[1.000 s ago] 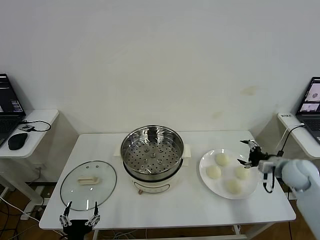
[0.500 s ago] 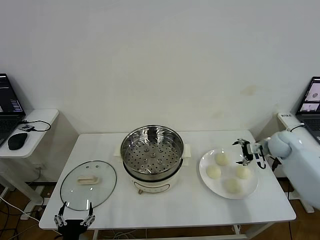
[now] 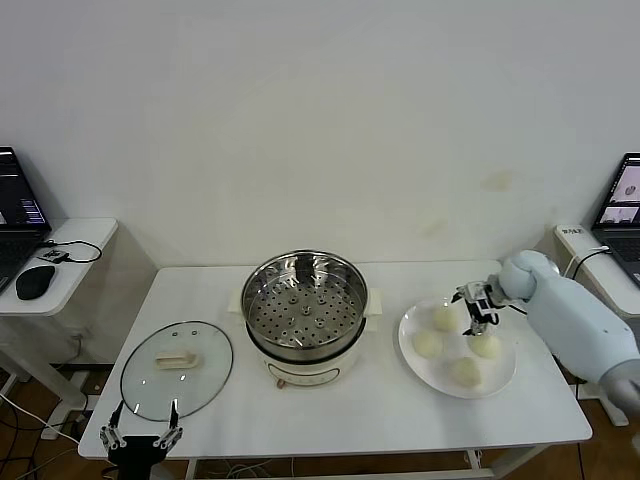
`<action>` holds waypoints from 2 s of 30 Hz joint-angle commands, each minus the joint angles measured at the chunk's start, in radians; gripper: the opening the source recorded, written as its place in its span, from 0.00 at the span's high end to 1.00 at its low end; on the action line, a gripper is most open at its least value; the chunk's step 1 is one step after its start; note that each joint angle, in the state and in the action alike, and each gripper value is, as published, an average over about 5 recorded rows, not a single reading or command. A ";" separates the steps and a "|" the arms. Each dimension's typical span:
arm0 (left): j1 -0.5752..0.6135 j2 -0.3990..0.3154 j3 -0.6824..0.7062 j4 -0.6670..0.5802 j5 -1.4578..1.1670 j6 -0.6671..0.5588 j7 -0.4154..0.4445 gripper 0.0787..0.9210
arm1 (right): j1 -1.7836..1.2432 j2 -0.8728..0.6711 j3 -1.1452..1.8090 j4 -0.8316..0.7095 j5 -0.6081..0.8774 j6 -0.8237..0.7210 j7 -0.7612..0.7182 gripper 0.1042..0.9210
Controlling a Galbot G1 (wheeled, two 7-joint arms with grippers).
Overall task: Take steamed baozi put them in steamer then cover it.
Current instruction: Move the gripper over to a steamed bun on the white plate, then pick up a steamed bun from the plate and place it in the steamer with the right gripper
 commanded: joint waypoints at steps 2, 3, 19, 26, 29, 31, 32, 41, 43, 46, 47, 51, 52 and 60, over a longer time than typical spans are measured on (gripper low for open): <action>-0.002 0.001 -0.003 0.002 0.005 -0.001 -0.002 0.12 | 0.043 0.052 -0.050 -0.073 -0.008 -0.006 -0.012 0.12; -0.003 0.001 -0.004 0.003 0.006 -0.002 -0.002 0.12 | 0.043 0.057 -0.050 -0.076 -0.007 -0.007 -0.010 0.12; -0.011 0.003 -0.015 0.008 0.014 -0.009 -0.004 0.12 | 0.033 0.119 -0.034 -0.121 -0.045 -0.021 0.003 0.30; -0.010 0.002 -0.017 0.008 0.011 -0.011 -0.005 0.12 | 0.038 0.105 -0.037 -0.107 -0.054 -0.021 -0.008 0.42; -0.009 0.002 -0.017 0.007 0.011 -0.012 -0.005 0.12 | 0.042 0.087 -0.050 -0.088 -0.044 -0.021 -0.012 0.48; -0.008 0.002 -0.017 0.007 0.011 -0.013 -0.005 0.12 | 0.047 0.066 -0.065 -0.060 -0.027 -0.024 -0.014 0.50; -0.008 0.003 -0.017 0.007 0.011 -0.013 -0.005 0.12 | 0.051 0.051 -0.075 -0.039 -0.012 -0.027 -0.015 0.51; -0.011 0.012 -0.015 0.001 0.005 -0.011 -0.001 0.12 | 0.250 -0.126 -0.270 0.237 0.229 -0.073 -0.030 0.50; -0.014 0.015 -0.012 -0.002 0.002 -0.009 0.000 0.12 | 0.323 -0.155 -0.323 0.296 0.300 -0.091 -0.032 0.50; -0.018 0.018 -0.010 -0.008 -0.004 -0.006 0.002 0.12 | 0.450 -0.172 -0.408 0.361 0.401 -0.113 -0.034 0.50; -0.019 0.020 -0.009 -0.010 -0.009 -0.005 0.003 0.12 | 0.499 -0.165 -0.438 0.372 0.432 -0.117 -0.033 0.50; -0.022 0.030 -0.011 -0.013 -0.033 -0.005 0.005 0.12 | 0.660 -0.101 -0.553 0.381 0.516 -0.119 -0.020 0.50; -0.023 0.032 -0.012 -0.013 -0.037 -0.005 0.006 0.12 | 0.688 -0.079 -0.578 0.380 0.532 -0.118 -0.015 0.49; -0.031 0.045 -0.033 -0.002 -0.066 -0.008 0.007 0.12 | 0.746 0.162 -0.671 0.344 0.605 -0.084 0.026 0.49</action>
